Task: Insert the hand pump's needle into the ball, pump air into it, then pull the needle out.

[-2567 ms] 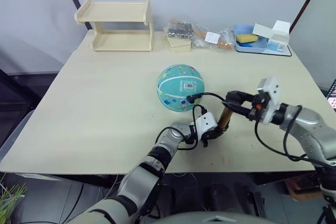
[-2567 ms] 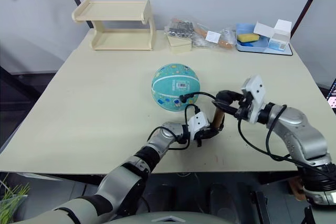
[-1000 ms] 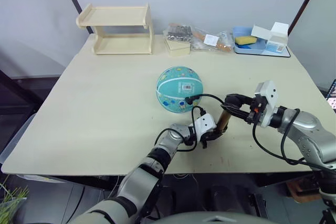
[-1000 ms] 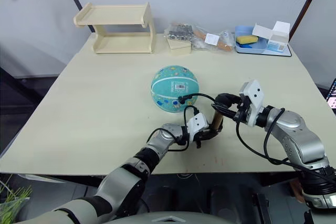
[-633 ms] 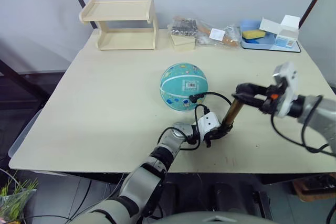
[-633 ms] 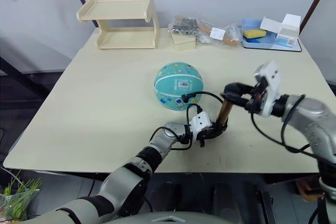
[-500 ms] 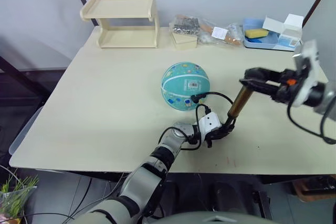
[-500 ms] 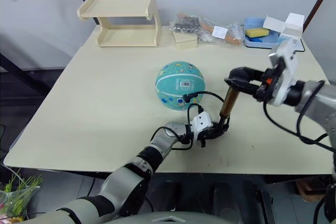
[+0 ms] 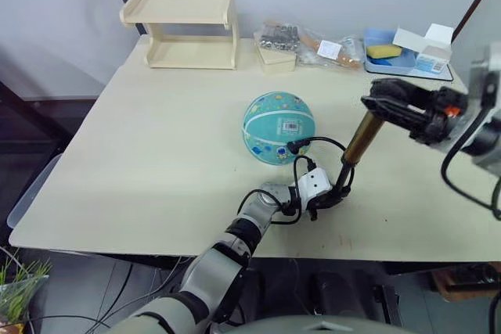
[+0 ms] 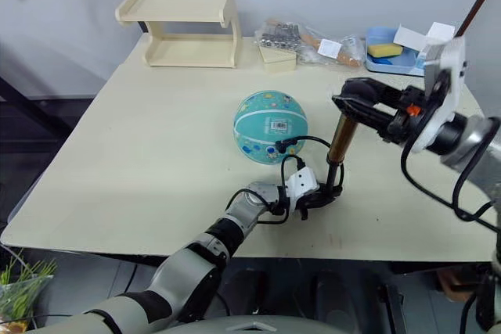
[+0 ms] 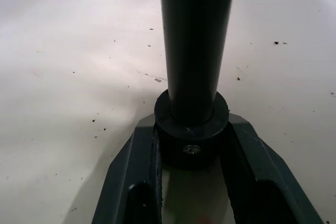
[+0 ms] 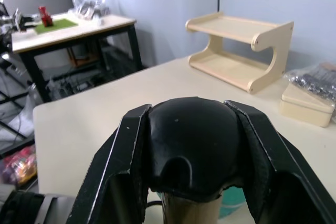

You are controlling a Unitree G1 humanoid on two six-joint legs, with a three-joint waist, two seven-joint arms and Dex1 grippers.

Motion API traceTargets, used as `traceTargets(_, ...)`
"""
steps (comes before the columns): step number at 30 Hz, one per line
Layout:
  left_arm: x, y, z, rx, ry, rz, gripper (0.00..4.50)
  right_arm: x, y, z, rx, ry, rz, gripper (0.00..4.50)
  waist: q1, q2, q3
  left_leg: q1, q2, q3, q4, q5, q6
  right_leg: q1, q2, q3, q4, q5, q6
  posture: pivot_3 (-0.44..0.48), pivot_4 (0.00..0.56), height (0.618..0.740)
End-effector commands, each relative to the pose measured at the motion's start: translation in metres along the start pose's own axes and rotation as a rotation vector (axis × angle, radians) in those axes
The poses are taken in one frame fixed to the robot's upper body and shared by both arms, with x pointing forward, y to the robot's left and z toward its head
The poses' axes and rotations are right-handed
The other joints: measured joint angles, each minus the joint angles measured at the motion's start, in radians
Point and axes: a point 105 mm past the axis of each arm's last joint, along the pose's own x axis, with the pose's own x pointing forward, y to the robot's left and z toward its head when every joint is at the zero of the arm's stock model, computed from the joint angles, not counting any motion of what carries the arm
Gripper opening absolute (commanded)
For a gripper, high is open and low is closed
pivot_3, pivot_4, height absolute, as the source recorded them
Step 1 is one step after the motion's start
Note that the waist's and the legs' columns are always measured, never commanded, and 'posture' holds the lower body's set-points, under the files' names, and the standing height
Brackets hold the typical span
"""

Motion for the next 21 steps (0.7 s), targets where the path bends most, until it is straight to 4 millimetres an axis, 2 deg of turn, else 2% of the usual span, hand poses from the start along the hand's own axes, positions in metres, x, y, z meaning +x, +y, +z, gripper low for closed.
traceTargets(1, -0.009, -0.031, -0.058, -0.130, 0.185, -0.066, 1.04, 0.005, -0.002, -0.063, 0.086, 0.125, -0.015, 1.65, -0.008, -0.007, -0.006, 0.001, 0.001, 0.000, 0.000, 0.000, 0.000, 0.001, 0.001, -0.001, 0.000, 0.000, 0.000, 0.000, 0.150, 0.740)
traceTargets(3, -0.009, -0.030, -0.057, -0.132, 0.183, -0.059, 1.04, 0.005, -0.004, -0.085, 0.105, 0.145, -0.040, 1.65, -0.016, -0.007, -0.010, 0.002, 0.002, -0.001, 0.000, 0.000, 0.000, 0.002, 0.001, -0.001, 0.000, 0.000, 0.000, 0.000, 0.150, 0.740)
traceTargets(6, -0.011, -0.029, -0.058, -0.133, 0.182, -0.054, 1.04, 0.007, 0.001, -0.109, 0.144, 0.157, -0.044, 1.65, -0.020, -0.008, -0.015, 0.004, 0.003, -0.001, 0.000, 0.000, 0.000, 0.002, 0.001, -0.001, 0.000, 0.000, 0.000, 0.000, 0.150, 0.740)
traceTargets(10, -0.011, -0.025, -0.057, -0.137, 0.184, -0.040, 1.04, 0.003, 0.009, -0.157, 0.201, 0.216, -0.066, 1.65, -0.019, -0.011, -0.020, 0.004, 0.003, -0.002, -0.001, 0.000, 0.000, 0.002, 0.002, -0.002, 0.000, 0.000, 0.000, 0.000, 0.150, 0.740)
traceTargets(12, -0.011, -0.023, -0.057, -0.137, 0.184, -0.035, 1.04, 0.001, 0.013, -0.172, 0.210, 0.237, -0.077, 1.65, -0.020, -0.011, -0.021, 0.004, 0.003, -0.002, -0.001, 0.000, 0.000, 0.002, 0.002, -0.001, 0.000, 0.000, 0.000, 0.000, 0.150, 0.740)
traceTargets(14, -0.012, -0.023, -0.057, -0.136, 0.184, -0.032, 1.04, 0.002, 0.013, -0.174, 0.204, 0.229, -0.080, 1.65, -0.020, -0.011, -0.021, 0.005, 0.003, -0.001, -0.001, 0.000, 0.000, 0.003, 0.001, -0.001, 0.000, 0.000, 0.000, 0.000, 0.150, 0.740)
traceTargets(16, -0.012, -0.022, -0.057, -0.135, 0.183, -0.030, 1.04, 0.003, 0.011, -0.165, 0.180, 0.205, -0.083, 1.65, -0.021, -0.010, -0.021, 0.007, 0.003, -0.001, -0.001, 0.000, 0.000, 0.004, 0.001, 0.000, 0.000, 0.000, 0.000, 0.000, 0.150, 0.740)
traceTargets(18, -0.012, -0.022, -0.057, -0.135, 0.183, -0.028, 1.04, 0.005, 0.007, -0.147, 0.143, 0.172, -0.078, 1.65, -0.020, -0.009, -0.020, 0.009, 0.003, -0.001, -0.001, 0.000, -0.001, 0.005, 0.001, 0.000, 0.000, 0.000, 0.000, 0.000, 0.150, 0.740)
traceTargets(21, -0.010, -0.025, -0.057, -0.133, 0.181, -0.033, 1.04, 0.007, -0.001, -0.108, 0.069, 0.099, -0.077, 1.65, -0.018, -0.006, -0.018, 0.008, 0.003, -0.001, -0.001, -0.001, -0.001, 0.005, 0.001, 0.000, 0.000, 0.000, 0.000, 0.000, 0.150, 0.740)
